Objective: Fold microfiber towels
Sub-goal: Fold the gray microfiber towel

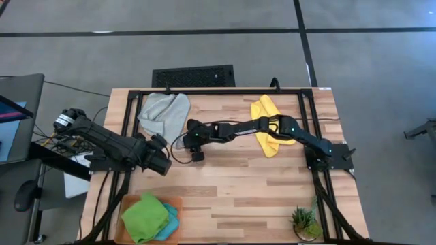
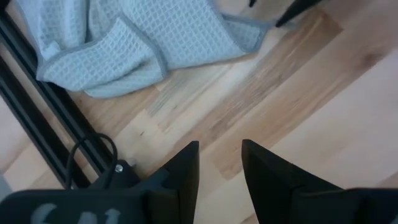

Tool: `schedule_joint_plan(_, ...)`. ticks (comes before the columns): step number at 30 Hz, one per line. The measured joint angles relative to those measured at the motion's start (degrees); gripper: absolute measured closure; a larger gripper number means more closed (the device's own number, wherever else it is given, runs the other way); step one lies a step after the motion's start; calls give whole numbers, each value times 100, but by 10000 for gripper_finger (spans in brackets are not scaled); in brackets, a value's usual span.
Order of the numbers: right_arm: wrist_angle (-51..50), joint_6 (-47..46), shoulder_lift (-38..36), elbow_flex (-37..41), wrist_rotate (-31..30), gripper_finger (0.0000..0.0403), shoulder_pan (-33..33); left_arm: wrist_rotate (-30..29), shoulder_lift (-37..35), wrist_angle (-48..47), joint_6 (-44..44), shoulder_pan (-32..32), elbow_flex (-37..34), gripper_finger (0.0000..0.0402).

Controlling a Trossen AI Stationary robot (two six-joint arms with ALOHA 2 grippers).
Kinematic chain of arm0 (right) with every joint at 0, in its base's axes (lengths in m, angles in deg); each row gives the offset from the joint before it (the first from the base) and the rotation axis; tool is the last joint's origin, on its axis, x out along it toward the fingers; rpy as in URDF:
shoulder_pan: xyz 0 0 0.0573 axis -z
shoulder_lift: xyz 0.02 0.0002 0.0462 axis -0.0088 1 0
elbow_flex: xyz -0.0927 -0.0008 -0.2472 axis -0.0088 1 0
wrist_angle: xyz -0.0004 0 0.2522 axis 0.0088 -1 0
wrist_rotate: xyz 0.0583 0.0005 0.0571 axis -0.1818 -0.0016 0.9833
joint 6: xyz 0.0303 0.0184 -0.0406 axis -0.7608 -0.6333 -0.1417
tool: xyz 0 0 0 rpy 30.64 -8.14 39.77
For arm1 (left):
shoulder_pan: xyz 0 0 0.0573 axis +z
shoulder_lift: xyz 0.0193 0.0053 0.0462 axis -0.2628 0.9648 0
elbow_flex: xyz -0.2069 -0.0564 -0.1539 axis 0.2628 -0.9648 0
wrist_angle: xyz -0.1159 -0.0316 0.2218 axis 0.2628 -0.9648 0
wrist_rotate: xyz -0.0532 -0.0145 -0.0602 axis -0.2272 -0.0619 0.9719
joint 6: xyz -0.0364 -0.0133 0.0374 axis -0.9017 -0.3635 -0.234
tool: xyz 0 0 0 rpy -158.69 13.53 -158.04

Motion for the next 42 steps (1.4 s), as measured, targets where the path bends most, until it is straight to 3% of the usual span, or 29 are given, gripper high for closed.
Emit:
schedule_joint_plan(10,36,-238,32,4,30,235,-7,-381,0,426,22,0,0,288)
schedule_joint_plan(18,415,70,300,-13,-10,235,-61,-393,0,427,31,0,2,288)
schedule_joint_plan(27,437,-366,313,-4,-39,240,-60,-394,0,437,7,0,2,288)
schedule_joint_plan(35,248,-754,313,-10,-184,287,10,-393,0,535,3,0,2,288)
schedule_joint_plan(42,77,-523,297,-15,-253,377,-14,-395,0,558,2,0,2,288)
